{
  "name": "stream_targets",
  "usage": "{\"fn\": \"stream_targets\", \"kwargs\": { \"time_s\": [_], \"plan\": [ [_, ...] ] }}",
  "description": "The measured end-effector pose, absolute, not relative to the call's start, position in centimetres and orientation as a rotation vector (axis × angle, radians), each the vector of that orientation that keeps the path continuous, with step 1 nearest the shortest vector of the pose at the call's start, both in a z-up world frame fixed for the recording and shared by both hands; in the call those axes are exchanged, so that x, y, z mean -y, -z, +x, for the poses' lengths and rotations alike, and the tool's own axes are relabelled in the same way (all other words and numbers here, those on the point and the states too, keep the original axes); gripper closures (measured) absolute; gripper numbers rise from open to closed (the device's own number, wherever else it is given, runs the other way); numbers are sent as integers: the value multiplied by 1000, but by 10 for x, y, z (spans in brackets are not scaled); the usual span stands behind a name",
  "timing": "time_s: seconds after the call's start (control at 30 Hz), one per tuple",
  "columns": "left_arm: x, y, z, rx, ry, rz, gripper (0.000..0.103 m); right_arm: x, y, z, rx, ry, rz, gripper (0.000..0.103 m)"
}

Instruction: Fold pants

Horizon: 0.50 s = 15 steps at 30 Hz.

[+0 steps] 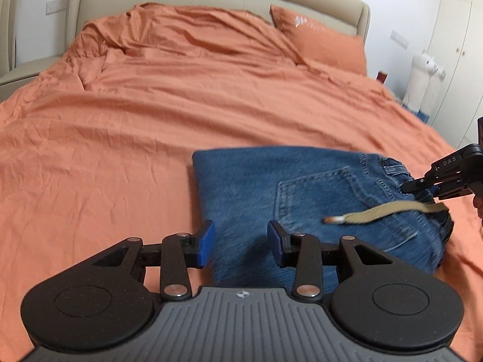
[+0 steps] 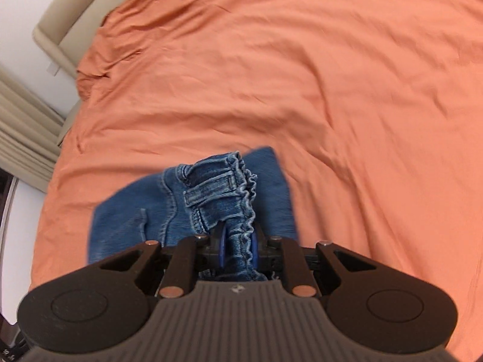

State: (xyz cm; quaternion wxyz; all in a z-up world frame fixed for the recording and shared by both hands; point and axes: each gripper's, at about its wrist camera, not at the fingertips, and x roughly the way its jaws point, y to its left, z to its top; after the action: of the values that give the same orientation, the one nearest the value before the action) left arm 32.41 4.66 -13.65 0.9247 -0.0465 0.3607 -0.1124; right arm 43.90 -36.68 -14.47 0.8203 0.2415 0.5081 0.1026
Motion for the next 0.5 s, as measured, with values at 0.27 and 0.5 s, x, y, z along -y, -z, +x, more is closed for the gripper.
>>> {"fn": "stream_targets", "kwargs": {
  "time_s": [0.27,0.5],
  "plan": [
    [-46,137,320,-786,185,-72,58,361,150,434,-1064,-192,379,75],
    [-39,108,279,-771,194,-37,46,318,110,368,-806,-218,-13,70]
  ]
}}
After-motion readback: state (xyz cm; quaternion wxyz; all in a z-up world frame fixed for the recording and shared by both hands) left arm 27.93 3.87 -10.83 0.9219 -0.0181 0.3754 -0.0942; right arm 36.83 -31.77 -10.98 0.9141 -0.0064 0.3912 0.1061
